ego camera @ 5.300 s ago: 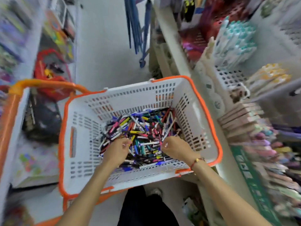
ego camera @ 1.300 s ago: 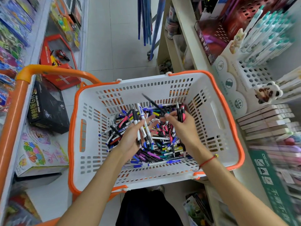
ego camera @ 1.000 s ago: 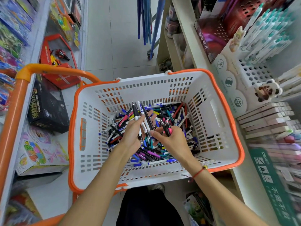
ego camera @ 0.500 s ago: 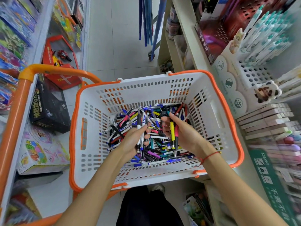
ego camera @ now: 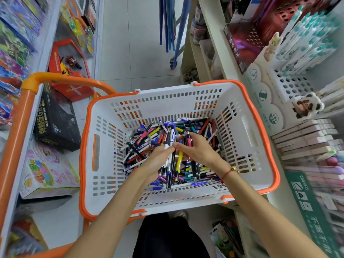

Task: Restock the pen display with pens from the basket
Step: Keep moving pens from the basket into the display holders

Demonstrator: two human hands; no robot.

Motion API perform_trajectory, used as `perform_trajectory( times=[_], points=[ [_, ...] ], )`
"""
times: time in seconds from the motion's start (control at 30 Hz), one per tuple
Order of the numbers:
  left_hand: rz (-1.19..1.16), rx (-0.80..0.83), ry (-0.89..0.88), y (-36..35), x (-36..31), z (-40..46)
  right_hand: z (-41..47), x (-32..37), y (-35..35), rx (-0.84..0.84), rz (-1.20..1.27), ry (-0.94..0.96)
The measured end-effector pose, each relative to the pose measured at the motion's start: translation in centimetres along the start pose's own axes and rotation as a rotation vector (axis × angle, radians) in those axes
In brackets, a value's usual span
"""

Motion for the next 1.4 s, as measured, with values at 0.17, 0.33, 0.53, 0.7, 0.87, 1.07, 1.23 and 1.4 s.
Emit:
perform_trajectory(
  times=[0.17, 0.33, 0.53, 0.7, 0.87, 1.07, 1.23, 1.4],
  points=[
    [0.067, 0.013, 0.003, 0.0, 0.0, 0.3, 0.0, -0.5, 0.0, -0.076, -0.110, 0.023],
    [0.163, 0.017, -0.003, -0.7, -0.3, 0.3, 0.2, -0.8, 0.1, -0.101, -0.323, -0.080],
    [0.132, 0.029, 0.022, -1.1, -0.2, 0.8, 0.7, -0.3, 0.8, -0.070, -0.665, -0.200],
    [-0.059, 0.058, 0.056, -0.7, -0.3, 1.0, -0.4, 0.0, 2.8, -0.451, -0.630, -0.163],
    [-0.340, 0.030, -0.025, -0.7, -0.6, 0.7, -2.2, 0.0, 3.7, -0.711, 0.140, 0.027],
    [-0.373, 0.066, -0.084, -1.9, -1.1, 0.6, -4.5, -1.2, 0.5, -0.525, 0.716, -0.004],
    [-0.183, 0.038, -0.091, -3.5, -2.1, 0.4, -6.2, -1.2, 0.1, -0.504, 0.802, 0.052],
    [-0.081, -0.001, -0.094, -6.7, -3.8, 0.0, -8.5, -1.2, 1.4, -0.572, 0.540, 0.047]
  ],
)
Point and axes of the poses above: each hand's wrist, its own z-axis towards the middle knuckle, its own y-axis out of the back of the hand, x = y × z, the point moved 1 cm from there along z, towards the middle knuckle, and after that the axes turned 9 degrees about x, right-handed, at the moved point
